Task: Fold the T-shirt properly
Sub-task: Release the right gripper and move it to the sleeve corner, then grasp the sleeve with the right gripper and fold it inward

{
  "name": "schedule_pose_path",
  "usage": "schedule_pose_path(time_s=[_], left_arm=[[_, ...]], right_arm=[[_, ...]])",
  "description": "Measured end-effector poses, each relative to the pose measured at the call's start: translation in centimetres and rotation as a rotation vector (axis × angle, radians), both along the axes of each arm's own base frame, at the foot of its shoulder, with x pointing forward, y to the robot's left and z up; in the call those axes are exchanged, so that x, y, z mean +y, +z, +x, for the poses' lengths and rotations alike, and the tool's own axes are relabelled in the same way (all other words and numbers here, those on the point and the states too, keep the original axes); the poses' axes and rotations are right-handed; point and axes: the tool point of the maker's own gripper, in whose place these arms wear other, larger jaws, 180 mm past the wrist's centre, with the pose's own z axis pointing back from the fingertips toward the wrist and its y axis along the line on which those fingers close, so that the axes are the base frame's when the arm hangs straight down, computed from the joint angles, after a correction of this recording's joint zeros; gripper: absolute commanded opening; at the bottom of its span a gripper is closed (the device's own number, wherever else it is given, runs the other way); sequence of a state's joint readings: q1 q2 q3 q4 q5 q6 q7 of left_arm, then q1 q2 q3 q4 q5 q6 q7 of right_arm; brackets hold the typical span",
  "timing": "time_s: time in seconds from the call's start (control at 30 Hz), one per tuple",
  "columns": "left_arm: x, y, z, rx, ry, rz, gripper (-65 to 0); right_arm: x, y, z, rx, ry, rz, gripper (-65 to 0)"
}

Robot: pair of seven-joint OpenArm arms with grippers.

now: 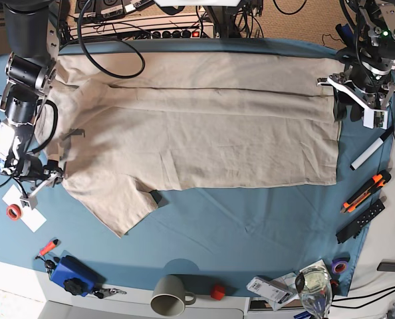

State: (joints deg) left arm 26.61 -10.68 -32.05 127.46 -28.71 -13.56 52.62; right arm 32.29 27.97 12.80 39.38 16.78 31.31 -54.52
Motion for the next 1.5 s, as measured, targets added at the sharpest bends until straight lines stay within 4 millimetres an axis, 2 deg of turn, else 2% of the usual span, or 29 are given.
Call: schedule_pose_path(time_s=[0.17, 0.3, 0.47, 0.77, 0.97, 1.03, 1.23, 1.4, 1.5], left_arm=[[0.0, 0.4, 0.5, -0.017, 0.0, -0.001, -42.2], [0.0, 0.4, 0.5, -0.018, 0.0, 0.0, -42.1], [0.0, 0.4, 0.5, -0.018, 0.0, 0.0, -42.2], [0.0, 0.4, 0.5, -0.019, 0.001, -0.002, -42.1], [0.0, 0.4, 0.5, -0.019, 0.001, 0.0, -42.1], [0.0, 0.4, 0.5, -0.019, 0.002, -0.001, -42.1], [0.0, 0.4, 0.6, -0.02, 0.002, 0.0, -42.2], [0.1, 0.4, 0.6, -0.019, 0.002, 0.0, -42.2], [0.1, 0.4, 0.6, -0.019, 0.001, 0.0, -42.2]], right_arm=[[1.3, -0.4, -1.5, 0.091, 0.008, 0.088, -65.0], [1.6, -0.5, -2.3, 0.135, 0.059, 0.09, -65.0], [2.2, 0.3, -3.0, 0.133, 0.07, 0.182, -65.0], [2.7, 0.8, -6.6, 0.146, 0.173, 0.191, -65.0], [4.5, 1.3, -10.1, 0.119, 0.282, 0.142, -65.0], [5.0, 1.9, -11.1, 0.113, 0.324, 0.096, -65.0], [5.6, 5.1, -12.3, 0.017, 0.396, -0.009, -65.0], [5.4, 4.5, -14.4, 0.038, 0.377, -0.004, -65.0], [5.6, 4.1, -14.7, 0.046, 0.372, 0.003, -65.0]])
